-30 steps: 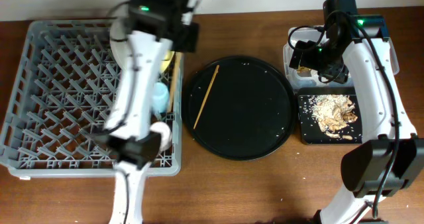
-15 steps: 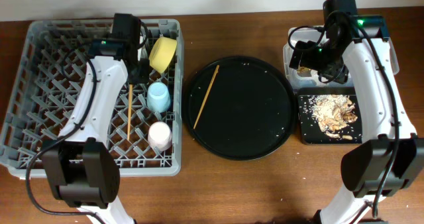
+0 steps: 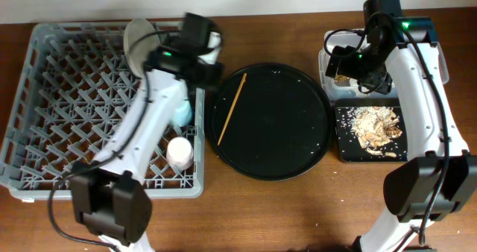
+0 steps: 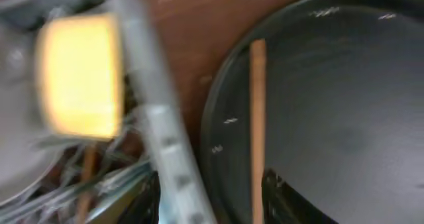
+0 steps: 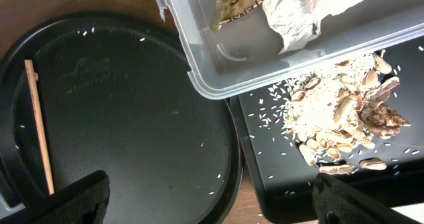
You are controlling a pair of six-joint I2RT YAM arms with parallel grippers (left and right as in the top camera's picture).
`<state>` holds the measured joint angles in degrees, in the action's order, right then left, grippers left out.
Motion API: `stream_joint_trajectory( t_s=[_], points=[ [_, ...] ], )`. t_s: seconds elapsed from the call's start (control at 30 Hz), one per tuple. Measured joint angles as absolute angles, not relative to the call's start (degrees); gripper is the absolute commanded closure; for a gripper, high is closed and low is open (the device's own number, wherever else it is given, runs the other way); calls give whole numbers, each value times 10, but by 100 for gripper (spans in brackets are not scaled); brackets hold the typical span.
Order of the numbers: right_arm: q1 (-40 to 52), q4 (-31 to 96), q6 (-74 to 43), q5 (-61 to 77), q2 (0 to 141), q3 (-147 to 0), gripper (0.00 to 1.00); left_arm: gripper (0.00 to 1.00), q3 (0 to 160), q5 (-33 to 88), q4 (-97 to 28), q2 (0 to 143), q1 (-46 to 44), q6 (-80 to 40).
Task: Sort waste into correct bins and load items into the dishwasher rack
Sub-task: 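Return the left gripper to the tray and grasp the second chopstick, then carry the second chopstick left and drop it into the rack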
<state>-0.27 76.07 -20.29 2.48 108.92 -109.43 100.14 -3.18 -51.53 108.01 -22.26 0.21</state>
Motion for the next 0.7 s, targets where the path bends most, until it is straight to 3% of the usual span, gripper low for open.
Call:
stream_joint_trajectory(
  t_s=[0.17, 0.63, 0.67, 0.7],
  points=[
    [-3, 761, -203, 25, 1089, -1094, 1, 44, 1007, -23, -487, 1132, -280, -39],
    [-3, 761, -203, 25, 1089, -1094, 2, 45, 1034, -17, -499, 1312, -285, -63],
    [-3, 761, -203, 25, 1089, -1094, 2, 58, 1040, -16, -499, 1312, -285, -63],
    [-3, 761, -203, 25, 1089, -1094, 2, 78, 1044, -17, -499, 1312, -285, -63]
  ],
)
